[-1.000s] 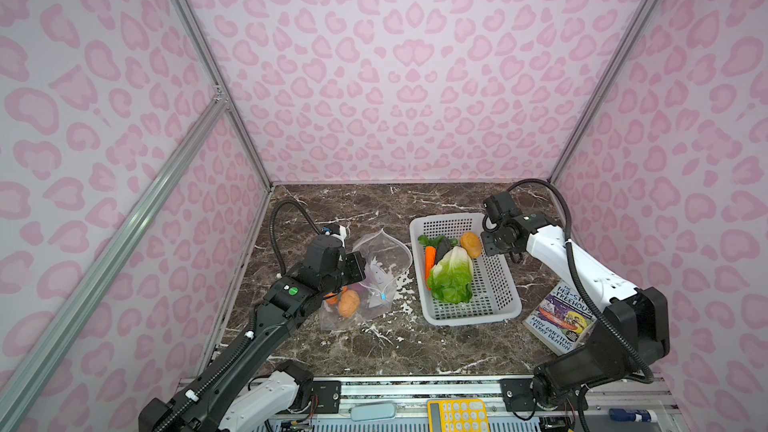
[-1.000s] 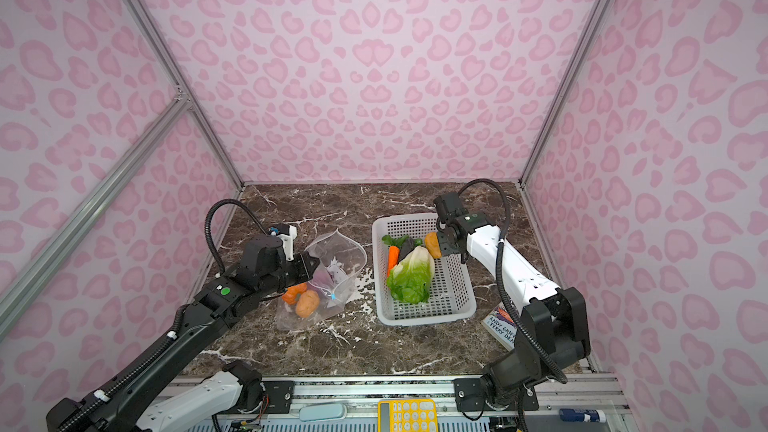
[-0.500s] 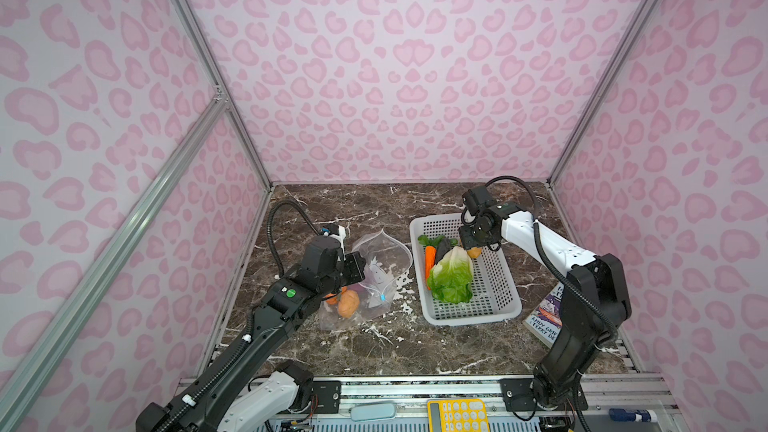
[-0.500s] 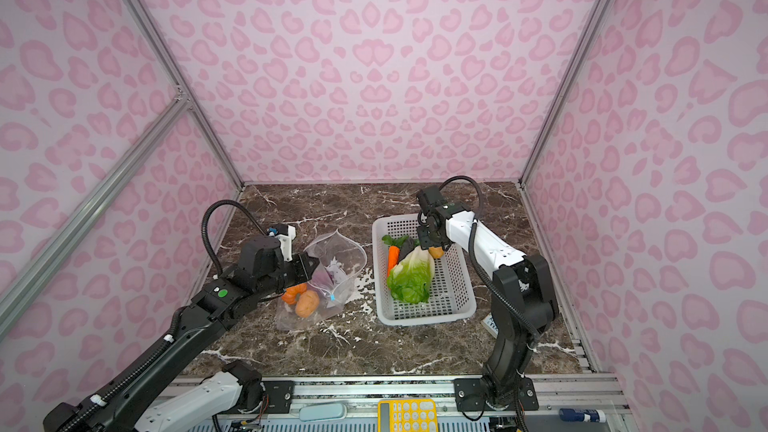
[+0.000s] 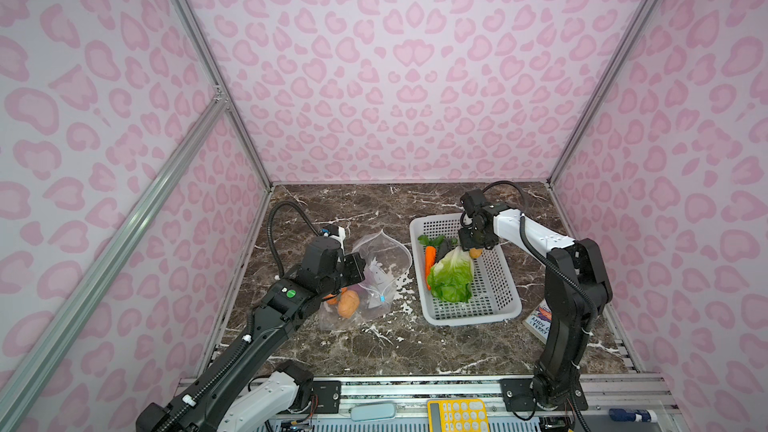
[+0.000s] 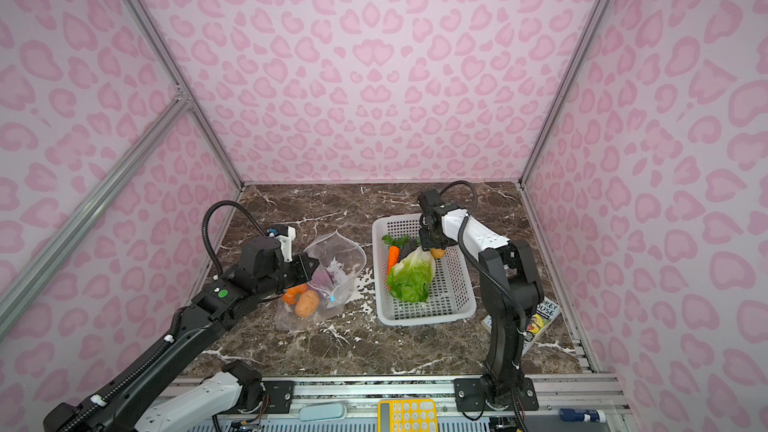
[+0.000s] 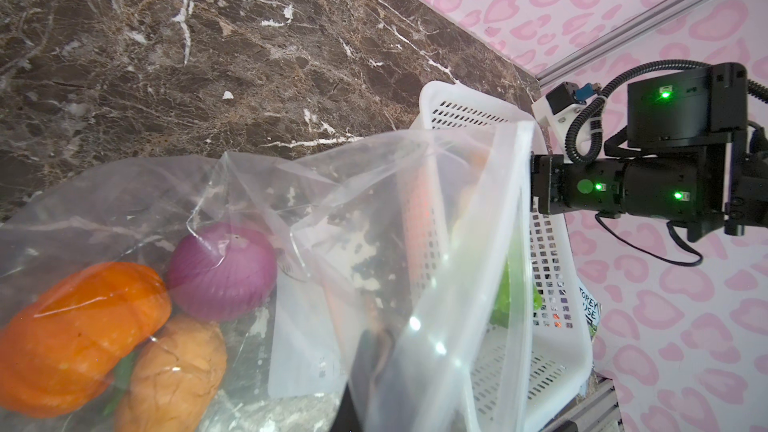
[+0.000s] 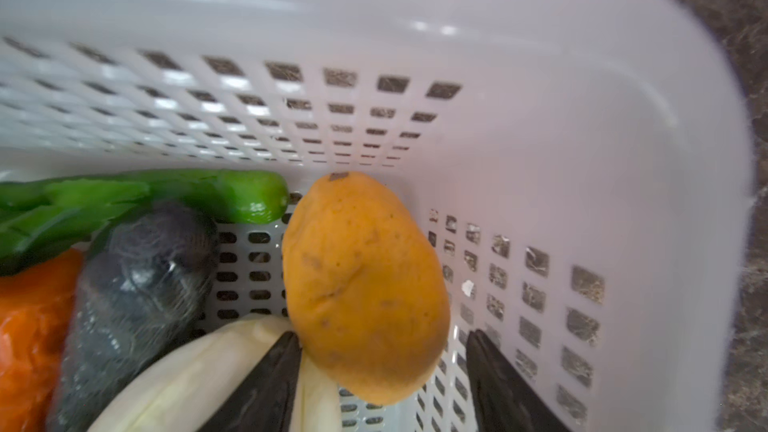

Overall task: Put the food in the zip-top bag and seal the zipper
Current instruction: 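Lower the right gripper and grasp the yellow potato, then carry the yellow potato with the right gripper into the open bag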

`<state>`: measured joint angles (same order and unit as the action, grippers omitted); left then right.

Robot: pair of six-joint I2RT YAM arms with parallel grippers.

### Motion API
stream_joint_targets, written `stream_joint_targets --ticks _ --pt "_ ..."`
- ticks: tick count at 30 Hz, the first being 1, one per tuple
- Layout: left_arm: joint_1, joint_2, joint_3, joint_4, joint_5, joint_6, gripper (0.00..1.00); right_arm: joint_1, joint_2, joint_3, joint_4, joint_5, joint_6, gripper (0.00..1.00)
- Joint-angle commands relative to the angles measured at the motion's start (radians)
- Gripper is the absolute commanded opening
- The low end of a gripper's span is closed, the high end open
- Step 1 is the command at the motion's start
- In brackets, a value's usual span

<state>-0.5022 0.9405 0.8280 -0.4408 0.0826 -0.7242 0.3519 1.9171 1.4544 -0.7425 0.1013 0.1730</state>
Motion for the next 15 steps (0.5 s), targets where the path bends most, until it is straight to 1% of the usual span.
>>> stream_joint_targets --ticks 1,9,15 --pt "0.001 -0.008 0.003 0.002 -0.003 0.005 0.03 -0.001 0.028 -0.004 0.023 -0.011 0.002 0.66" --pt "0.001 -0.025 0.003 -0.009 -0.010 0.003 0.03 -0.007 0.074 0.003 0.037 -0.015 0.008 0.66" --pt "0.001 -0.037 0.001 -0.013 -0.018 0.002 0.03 -0.010 0.038 -0.005 0.043 -0.019 0.008 0.52"
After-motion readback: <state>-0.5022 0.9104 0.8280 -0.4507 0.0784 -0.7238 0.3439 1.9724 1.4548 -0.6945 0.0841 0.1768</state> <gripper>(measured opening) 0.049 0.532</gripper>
